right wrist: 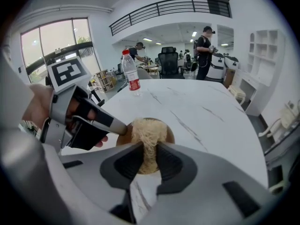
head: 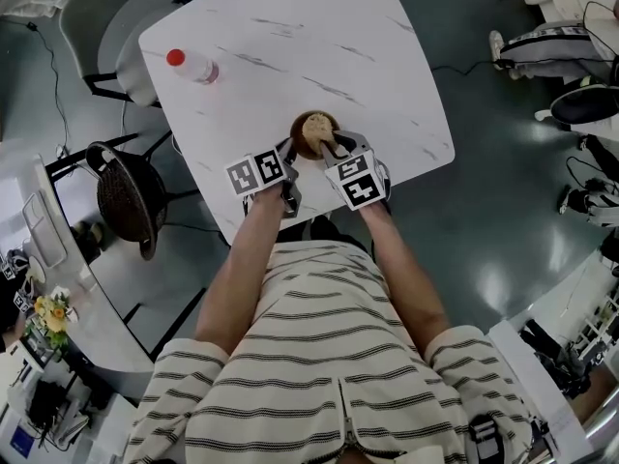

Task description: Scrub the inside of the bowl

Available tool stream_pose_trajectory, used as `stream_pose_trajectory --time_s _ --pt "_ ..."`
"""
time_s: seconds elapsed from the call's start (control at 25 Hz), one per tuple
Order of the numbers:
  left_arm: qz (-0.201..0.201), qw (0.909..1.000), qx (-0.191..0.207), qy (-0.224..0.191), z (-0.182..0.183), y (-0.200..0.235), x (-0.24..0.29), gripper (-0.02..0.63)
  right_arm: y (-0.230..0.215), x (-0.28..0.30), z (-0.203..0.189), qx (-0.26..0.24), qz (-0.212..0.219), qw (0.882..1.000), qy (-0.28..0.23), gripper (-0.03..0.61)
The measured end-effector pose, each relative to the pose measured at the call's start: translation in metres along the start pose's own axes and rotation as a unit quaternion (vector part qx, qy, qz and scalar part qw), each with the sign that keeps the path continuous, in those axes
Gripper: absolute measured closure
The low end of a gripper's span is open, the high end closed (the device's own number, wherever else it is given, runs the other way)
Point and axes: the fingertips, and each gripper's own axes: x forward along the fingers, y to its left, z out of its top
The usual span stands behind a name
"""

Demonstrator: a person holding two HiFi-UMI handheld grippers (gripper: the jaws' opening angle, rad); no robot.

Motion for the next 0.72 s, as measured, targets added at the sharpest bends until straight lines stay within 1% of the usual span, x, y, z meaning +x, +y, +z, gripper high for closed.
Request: stream_pose_trajectory --time_s 0.12,0.36,0.52,0.72 --pt "-0.001 1.0000 0.000 0.000 -0.001 -0.001 0.000 0.604 -0.005 0.000 -0.001 0.016 -0.004 1.000 -0.004 0.489" --pt "-0.001 1.0000 -0.001 0.004 -0.004 -0.001 -0.001 0.604 -0.011 0.001 0.002 0.028 -0.014 0.999 -0.017 0.489" --pt "0.002 1.0000 0.000 0.003 -0.006 0.001 -0.002 0.604 -0.015 0.004 0.006 0.062 -0.010 0.998 -0.027 0.489" --pt "0.003 1.0000 0.005 0.002 -0.007 -0.001 0.000 0.604 -0.018 0.002 0.010 0.069 -0.013 0.997 -0.036 0.489"
